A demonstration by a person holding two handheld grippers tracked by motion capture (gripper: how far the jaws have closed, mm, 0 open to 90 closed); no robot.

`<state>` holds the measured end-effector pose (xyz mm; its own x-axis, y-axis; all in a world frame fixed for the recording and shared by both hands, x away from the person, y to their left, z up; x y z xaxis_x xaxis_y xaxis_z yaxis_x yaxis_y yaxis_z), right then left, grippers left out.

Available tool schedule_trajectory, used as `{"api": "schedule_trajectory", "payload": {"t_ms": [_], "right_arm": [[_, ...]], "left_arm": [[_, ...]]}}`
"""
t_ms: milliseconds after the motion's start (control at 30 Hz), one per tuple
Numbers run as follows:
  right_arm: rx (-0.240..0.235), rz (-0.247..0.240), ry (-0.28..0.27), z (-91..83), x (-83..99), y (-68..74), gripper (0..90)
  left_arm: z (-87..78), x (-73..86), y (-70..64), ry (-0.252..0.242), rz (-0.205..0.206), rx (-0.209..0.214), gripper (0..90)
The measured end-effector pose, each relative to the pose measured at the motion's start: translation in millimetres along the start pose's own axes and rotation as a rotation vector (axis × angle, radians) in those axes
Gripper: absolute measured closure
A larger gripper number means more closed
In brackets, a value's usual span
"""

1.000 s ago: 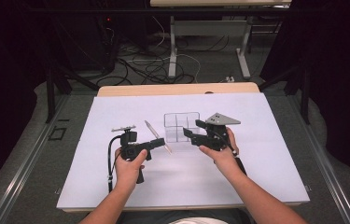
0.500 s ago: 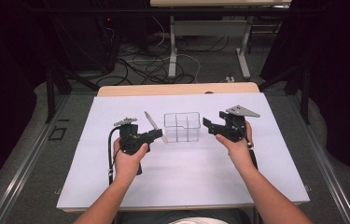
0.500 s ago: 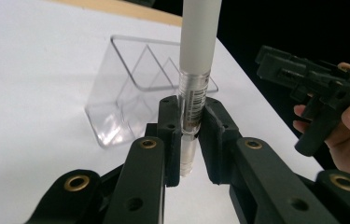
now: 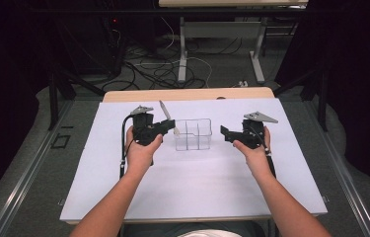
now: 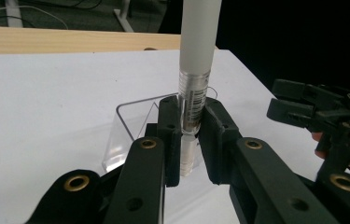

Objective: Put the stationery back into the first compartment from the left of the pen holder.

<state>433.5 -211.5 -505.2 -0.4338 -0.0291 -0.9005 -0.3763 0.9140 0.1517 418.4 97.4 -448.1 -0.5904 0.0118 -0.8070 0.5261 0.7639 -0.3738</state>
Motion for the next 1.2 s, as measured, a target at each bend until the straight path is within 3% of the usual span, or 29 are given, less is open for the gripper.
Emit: {"api": "schedule_trajectory", "payload": {"t_ms": [100,200,333,700,1200], "right_arm": [[0.005,0.007,0.001,0.8,1.0,-0.9,0.0],[0.014,-0.016,0.003,1.0,1.9,-3.5,0.0],[0.022,-0.002,0.011,2.3,4.6,-6.1,0.0],[0.022,0.008,0.013,3.1,6.4,-8.0,0.0],[0.002,-0.009,0.044,6.4,11.4,-6.2,0.0]], "left_arm": [[6.0,-4.5,-2.9,-0.008,0.019,-0.02,79.4],[9.9,-7.9,-5.6,-0.01,0.041,-0.043,79.5],[14.4,-10.9,-7.4,-0.029,0.058,-0.065,79.4],[28.3,-6.7,-7.5,-0.031,0.11,-0.148,79.4],[47.0,4.4,-8.0,0.037,0.123,-0.169,79.4]]}}
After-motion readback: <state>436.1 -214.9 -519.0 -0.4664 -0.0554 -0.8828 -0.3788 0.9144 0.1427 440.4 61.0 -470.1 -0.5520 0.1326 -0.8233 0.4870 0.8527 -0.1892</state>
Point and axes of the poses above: each handheld gripper's, and its own axes: z roughly forward along the jaws, x roughly out of its underside, y roughly to its left, the point moved 2 cm from there along z, roughly forward along the jaws
